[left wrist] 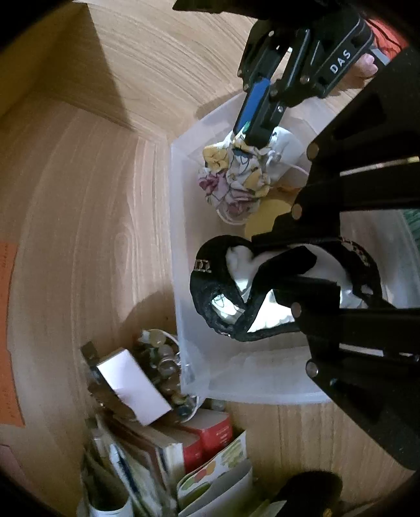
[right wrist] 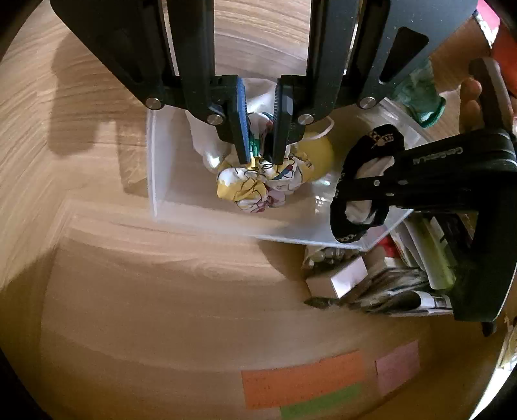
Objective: Organize soft objects
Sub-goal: 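Lower the scrunchie and mask into the clear box and release both, then grasp the beaded bracelet with the left gripper while the right grasps the silver mesh bag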
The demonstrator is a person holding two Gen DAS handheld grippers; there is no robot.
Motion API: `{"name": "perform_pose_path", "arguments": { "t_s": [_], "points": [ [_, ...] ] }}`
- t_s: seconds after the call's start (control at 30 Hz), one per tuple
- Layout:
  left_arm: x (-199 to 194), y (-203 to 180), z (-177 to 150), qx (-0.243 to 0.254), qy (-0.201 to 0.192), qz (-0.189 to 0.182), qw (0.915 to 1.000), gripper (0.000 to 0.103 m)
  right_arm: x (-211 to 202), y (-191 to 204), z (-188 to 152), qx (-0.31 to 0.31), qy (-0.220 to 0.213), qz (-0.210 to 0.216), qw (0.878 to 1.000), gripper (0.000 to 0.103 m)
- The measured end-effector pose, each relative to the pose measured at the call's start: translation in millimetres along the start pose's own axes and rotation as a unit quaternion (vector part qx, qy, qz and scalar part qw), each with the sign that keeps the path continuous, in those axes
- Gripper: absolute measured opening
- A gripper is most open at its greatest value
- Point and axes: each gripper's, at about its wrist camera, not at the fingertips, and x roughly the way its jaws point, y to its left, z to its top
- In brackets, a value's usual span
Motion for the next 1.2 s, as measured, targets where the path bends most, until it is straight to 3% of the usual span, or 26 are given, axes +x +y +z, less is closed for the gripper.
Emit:
{"name": "perform_pose_path", "arguments": {
  "t_s": [0.17,0.23,0.3,0.43,0.63,0.7,0.87,1.03,1.2],
  "points": [
    [-8.3,0.6,-3.6,0.003,-0.008,0.007,0.9999,0.031,0.9,-2.2,-1.6,0.005,0.004,-0.004,1.000,0.019],
    [-12.4,-4.9,-4.1,0.006,-0.015,0.013,0.9998,0.037,-0.7,-1.9,-1.7,0.005,0.003,-0.009,1.000,0.028],
    [-20.9,-6.9,-6.0,0.007,-0.021,0.017,0.9996,0.050,-3.6,-0.6,-2.1,0.003,0.001,-0.015,1.000,0.038],
    [-43.4,-9.8,-11.7,0.009,-0.044,0.022,0.9988,0.056,-13.6,3.2,-3.0,-0.001,-0.018,-0.029,0.999,0.061],
    [-80.6,-19.2,-18.1,0.029,-0.088,0.042,0.9948,0.071,-40.8,6.7,0.1,-0.013,-0.049,-0.043,0.998,0.076],
    [-94.9,-22.5,-23.7,0.033,-0.105,0.047,0.9928,0.080,-51.1,8.6,0.2,-0.017,-0.061,-0.046,0.997,0.081],
    [-116.3,-27.7,-40.2,0.027,-0.128,0.059,0.9897,0.094,-77.4,13.5,-4.9,-0.021,-0.083,-0.036,0.996,0.082],
    [-126.4,-31.6,-64.2,0.018,-0.130,0.053,0.9899,0.099,-98.8,20.0,-18.7,-0.025,-0.099,-0.027,0.994,0.090],
    [-125.6,-39.9,-89.9,0.021,-0.112,0.053,0.9921,0.099,-111.8,23.3,-41.1,-0.023,-0.096,-0.011,0.995,0.091]
  ]
}}
